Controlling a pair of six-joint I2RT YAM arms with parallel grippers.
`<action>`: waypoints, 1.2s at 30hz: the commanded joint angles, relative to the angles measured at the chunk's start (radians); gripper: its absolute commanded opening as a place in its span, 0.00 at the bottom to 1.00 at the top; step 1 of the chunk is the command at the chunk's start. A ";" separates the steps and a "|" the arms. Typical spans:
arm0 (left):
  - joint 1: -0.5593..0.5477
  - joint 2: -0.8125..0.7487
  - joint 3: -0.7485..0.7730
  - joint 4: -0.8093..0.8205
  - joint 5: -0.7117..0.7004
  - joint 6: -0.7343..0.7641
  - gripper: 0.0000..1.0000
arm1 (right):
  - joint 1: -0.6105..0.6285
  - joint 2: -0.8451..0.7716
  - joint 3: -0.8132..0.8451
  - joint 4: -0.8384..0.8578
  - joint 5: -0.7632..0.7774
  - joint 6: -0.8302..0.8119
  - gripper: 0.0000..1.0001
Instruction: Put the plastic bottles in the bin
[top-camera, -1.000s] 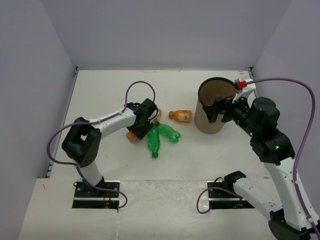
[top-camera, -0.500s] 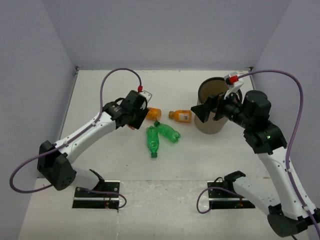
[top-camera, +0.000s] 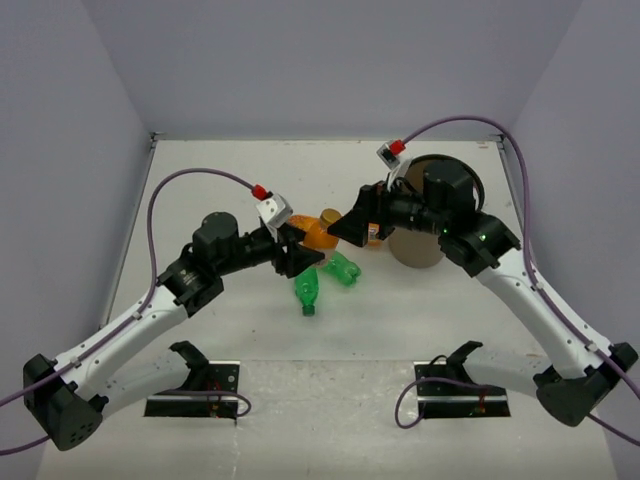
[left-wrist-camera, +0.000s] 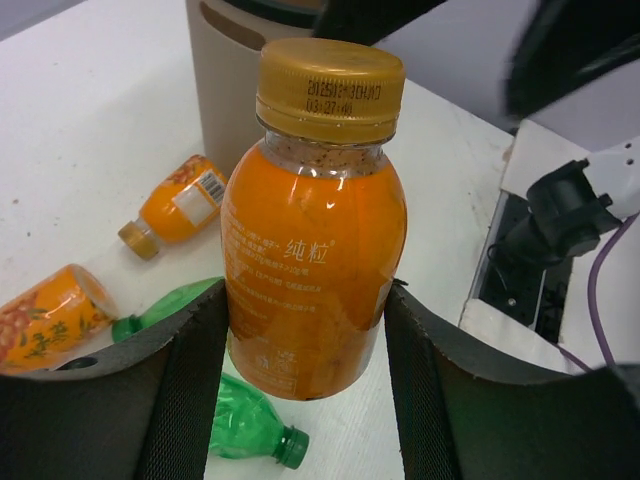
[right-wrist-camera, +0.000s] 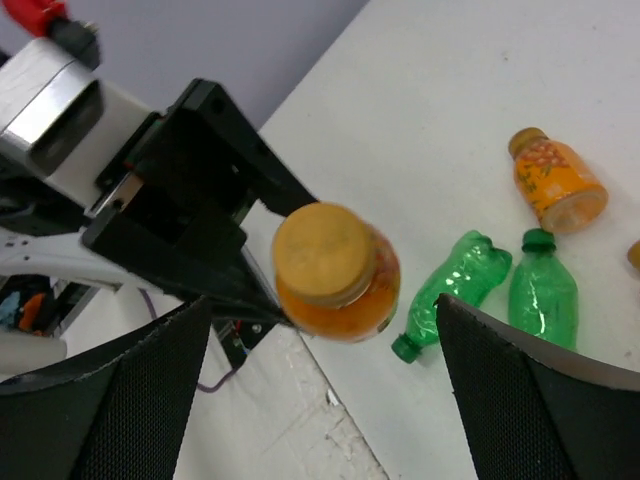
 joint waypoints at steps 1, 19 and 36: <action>-0.006 -0.012 -0.032 0.183 0.122 -0.032 0.00 | 0.018 0.041 0.072 -0.069 0.139 -0.012 0.93; -0.020 0.044 -0.034 0.183 0.021 -0.046 0.99 | 0.106 0.063 0.113 -0.112 0.251 -0.067 0.00; -0.018 0.022 0.082 -0.274 -0.747 -0.412 1.00 | -0.296 0.035 0.265 -0.235 1.014 -0.184 0.00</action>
